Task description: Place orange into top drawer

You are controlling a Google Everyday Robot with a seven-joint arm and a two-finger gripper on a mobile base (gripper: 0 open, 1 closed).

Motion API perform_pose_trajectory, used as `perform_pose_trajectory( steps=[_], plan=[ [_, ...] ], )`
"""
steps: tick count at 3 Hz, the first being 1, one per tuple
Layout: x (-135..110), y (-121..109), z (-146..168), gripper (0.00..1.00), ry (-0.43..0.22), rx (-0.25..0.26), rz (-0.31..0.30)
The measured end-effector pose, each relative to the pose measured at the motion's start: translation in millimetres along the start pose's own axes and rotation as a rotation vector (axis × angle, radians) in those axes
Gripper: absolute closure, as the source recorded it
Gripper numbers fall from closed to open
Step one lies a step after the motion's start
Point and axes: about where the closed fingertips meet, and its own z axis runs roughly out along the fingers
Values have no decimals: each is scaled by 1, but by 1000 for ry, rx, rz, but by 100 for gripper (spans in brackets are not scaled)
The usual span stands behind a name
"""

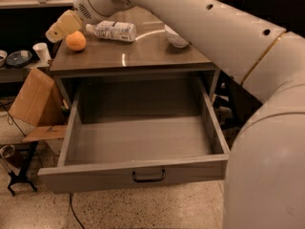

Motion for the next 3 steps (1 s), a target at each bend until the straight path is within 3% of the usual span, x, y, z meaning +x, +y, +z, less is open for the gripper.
perform_pose_trajectory(
  steps=[2, 3],
  plan=[
    [21, -15, 89, 0, 12, -56, 34],
    [35, -38, 106, 0, 20, 7, 51]
  ],
)
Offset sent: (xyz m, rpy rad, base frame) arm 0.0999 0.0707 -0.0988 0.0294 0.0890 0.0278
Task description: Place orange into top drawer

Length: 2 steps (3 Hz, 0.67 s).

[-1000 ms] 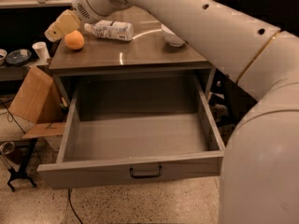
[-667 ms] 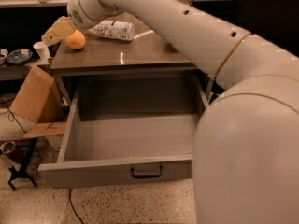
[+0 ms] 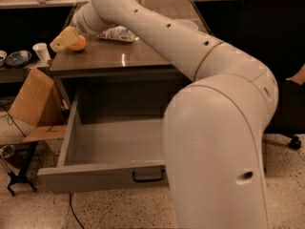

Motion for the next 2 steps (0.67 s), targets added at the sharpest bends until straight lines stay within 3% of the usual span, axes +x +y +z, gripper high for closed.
perform_pose_trajectory(
  steps=[1, 2],
  plan=[
    [31, -17, 16, 0, 19, 95, 33],
    [32, -16, 21, 0, 15, 94, 31]
  ],
)
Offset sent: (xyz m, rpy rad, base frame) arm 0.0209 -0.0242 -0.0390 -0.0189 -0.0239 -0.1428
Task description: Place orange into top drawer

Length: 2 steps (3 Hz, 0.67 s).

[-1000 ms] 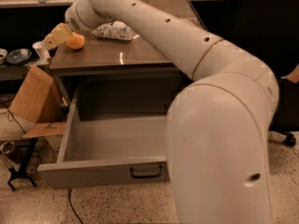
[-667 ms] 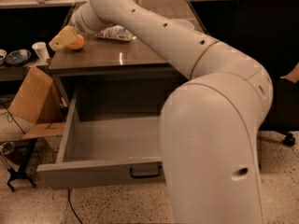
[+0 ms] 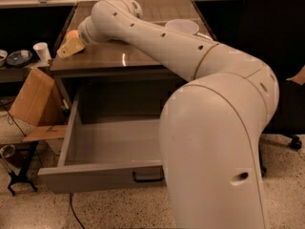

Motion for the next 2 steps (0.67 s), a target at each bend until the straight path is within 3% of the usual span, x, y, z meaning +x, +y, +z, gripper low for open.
perform_pose_trajectory(
  steps=[2],
  plan=[
    [-10, 1, 31, 1, -21, -35, -13]
  ],
)
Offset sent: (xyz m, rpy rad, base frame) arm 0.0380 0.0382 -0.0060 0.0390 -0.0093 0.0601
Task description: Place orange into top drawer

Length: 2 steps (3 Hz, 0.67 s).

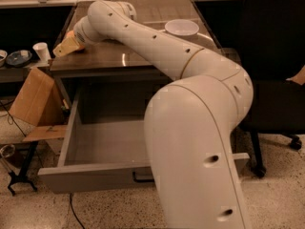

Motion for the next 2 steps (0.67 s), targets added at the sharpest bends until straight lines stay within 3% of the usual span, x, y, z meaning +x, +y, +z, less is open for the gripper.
perform_pose_trajectory(
  steps=[1, 2],
  plan=[
    [-3, 0, 21, 7, 0, -26, -9],
    [-5, -1, 35, 26, 1, -50, -11]
  ],
)
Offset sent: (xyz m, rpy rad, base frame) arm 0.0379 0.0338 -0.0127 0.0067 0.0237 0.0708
